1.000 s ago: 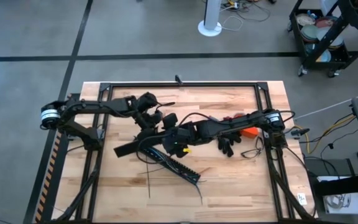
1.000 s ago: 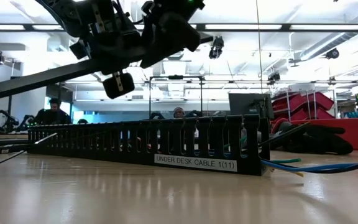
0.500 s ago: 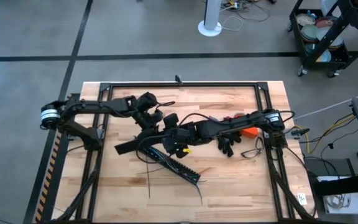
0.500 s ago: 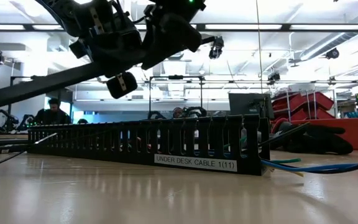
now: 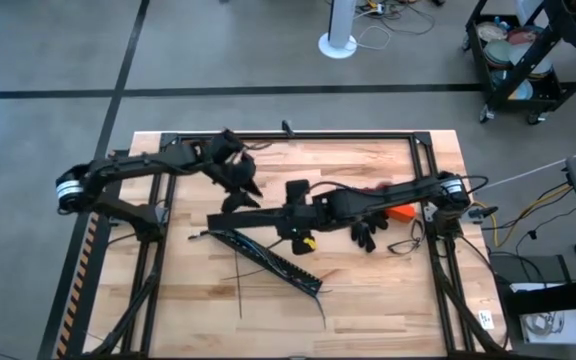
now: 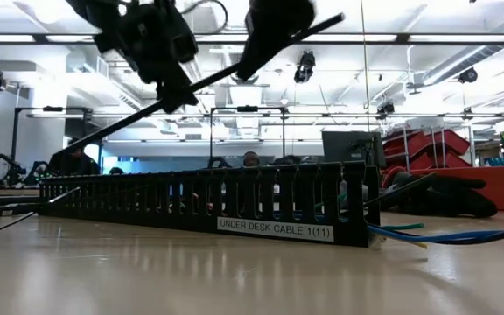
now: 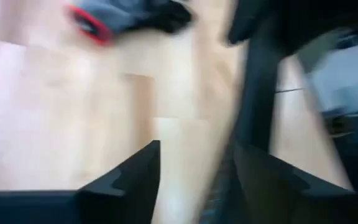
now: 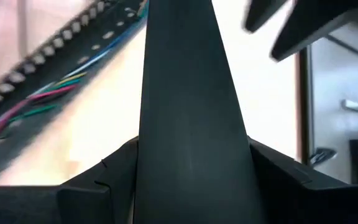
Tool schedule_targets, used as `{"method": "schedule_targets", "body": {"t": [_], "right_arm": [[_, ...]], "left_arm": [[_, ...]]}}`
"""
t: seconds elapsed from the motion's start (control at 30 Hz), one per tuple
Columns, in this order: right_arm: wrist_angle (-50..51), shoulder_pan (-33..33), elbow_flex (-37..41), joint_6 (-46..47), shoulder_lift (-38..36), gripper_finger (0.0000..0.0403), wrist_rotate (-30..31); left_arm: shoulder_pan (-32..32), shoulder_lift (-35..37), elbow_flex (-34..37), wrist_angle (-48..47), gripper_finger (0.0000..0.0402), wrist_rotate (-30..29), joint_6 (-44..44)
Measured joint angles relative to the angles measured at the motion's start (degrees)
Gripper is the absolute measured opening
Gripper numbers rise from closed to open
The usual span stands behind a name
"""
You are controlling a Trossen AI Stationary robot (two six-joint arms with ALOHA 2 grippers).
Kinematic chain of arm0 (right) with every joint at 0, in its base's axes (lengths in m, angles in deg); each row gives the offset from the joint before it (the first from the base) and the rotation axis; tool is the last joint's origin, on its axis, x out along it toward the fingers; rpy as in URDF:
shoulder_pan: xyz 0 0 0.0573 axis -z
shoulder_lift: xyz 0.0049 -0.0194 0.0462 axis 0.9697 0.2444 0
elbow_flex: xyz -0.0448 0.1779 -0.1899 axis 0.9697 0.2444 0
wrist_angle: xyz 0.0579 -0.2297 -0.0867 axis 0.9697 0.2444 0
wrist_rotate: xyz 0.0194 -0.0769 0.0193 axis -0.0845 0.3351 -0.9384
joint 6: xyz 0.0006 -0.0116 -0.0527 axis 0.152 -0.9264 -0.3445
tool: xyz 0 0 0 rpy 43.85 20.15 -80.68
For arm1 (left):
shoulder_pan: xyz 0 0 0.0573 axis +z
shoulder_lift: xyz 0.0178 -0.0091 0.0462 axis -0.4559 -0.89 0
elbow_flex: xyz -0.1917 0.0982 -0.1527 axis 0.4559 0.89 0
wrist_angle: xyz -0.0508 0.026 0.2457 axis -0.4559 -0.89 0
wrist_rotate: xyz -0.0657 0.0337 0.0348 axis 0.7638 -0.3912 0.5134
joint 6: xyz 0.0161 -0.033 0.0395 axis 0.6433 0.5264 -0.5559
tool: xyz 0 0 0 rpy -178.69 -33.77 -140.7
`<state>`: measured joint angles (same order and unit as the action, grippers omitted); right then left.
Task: Ziptie cables
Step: Insert the black cable duct cover into the black cable duct
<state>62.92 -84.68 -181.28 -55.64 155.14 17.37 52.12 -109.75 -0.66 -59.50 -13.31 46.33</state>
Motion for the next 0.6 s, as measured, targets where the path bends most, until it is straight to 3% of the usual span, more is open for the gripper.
{"method": "schedule_targets", "body": {"t": [0.07, 0.17, 0.33, 0.53, 0.6], "right_arm": [[1.6, -1.3, 0.3, 2.9, -1.2, 0.0215, -0.1], [4.6, -3.8, 0.5, 7.7, -3.5, 0.0215, 0.1], [10.3, -8.6, 1.2, 17.8, -7.5, 0.0215, 3.1], [22.4, -15.7, 2.9, 37.9, -12.4, 0.0215, 14.1], [24.5, -18.1, 4.3, 44.9, -13.7, 0.0215, 17.4]], "left_arm": [[0.6, 1.7, -1.6, -2.7, 0.0202, -5.3, -2.8], [1.2, 4.8, -2.2, -4.2, 0.0213, -8.2, -5.1], [1.2, 11.5, -1.8, -5.6, 0.021, -8.4, -6.1], [0.2, 19.2, 3.4, -5.9, 0.0188, -8.1, -6.7], [-0.8, 21.3, 6.4, -4.7, 0.0183, -5.6, -8.9]]}}
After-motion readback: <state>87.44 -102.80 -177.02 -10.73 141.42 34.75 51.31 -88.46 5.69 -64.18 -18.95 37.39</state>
